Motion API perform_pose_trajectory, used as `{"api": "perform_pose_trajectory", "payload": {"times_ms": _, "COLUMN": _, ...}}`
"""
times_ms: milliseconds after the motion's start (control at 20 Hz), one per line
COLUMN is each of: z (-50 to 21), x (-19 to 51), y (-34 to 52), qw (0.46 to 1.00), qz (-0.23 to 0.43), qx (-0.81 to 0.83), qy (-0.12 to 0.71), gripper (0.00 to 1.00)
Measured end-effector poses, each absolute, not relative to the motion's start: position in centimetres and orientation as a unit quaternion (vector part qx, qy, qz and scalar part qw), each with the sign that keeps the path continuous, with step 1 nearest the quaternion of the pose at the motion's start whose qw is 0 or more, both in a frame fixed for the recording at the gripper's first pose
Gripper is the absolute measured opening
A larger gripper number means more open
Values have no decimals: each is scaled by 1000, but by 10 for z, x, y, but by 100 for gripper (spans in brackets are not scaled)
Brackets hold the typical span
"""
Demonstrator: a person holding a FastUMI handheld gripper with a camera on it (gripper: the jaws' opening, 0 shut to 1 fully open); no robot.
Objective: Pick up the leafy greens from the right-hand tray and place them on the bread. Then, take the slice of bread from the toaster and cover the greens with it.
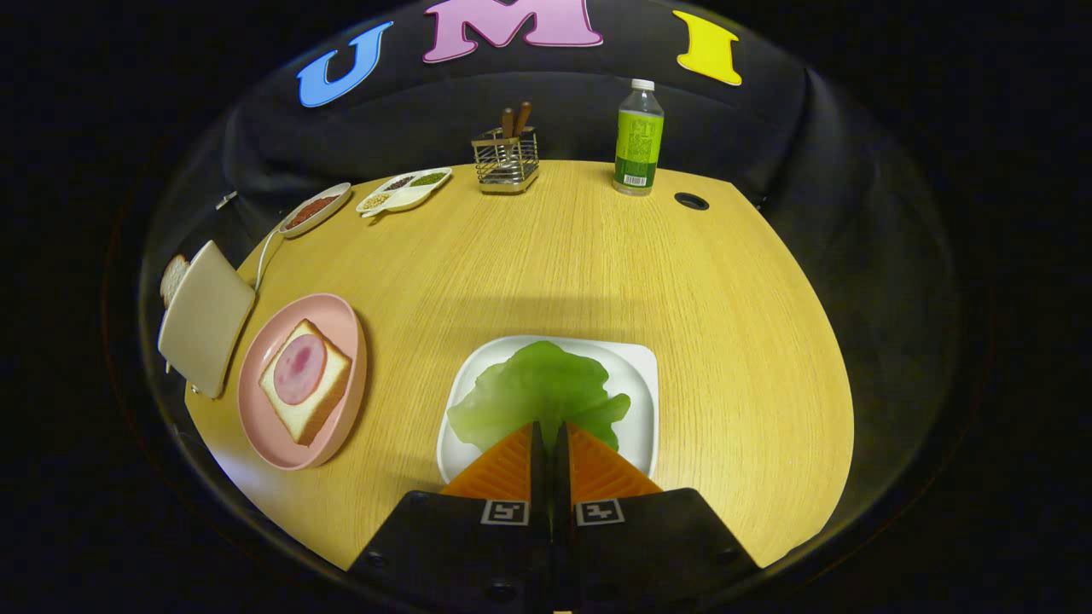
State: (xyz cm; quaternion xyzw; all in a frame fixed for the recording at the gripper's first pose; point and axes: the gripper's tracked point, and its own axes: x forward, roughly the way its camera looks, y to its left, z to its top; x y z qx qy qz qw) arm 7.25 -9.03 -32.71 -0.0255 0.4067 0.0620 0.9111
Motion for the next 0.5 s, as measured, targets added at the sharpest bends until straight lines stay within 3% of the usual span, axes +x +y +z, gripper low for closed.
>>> {"api": "perform_pose_trajectory", "payload": {"times_ms": 500, "z": -229, "x": 68, "y": -31, "qw": 935, "qz": 61, "qx": -1, "qy": 349, "gripper": 5}}
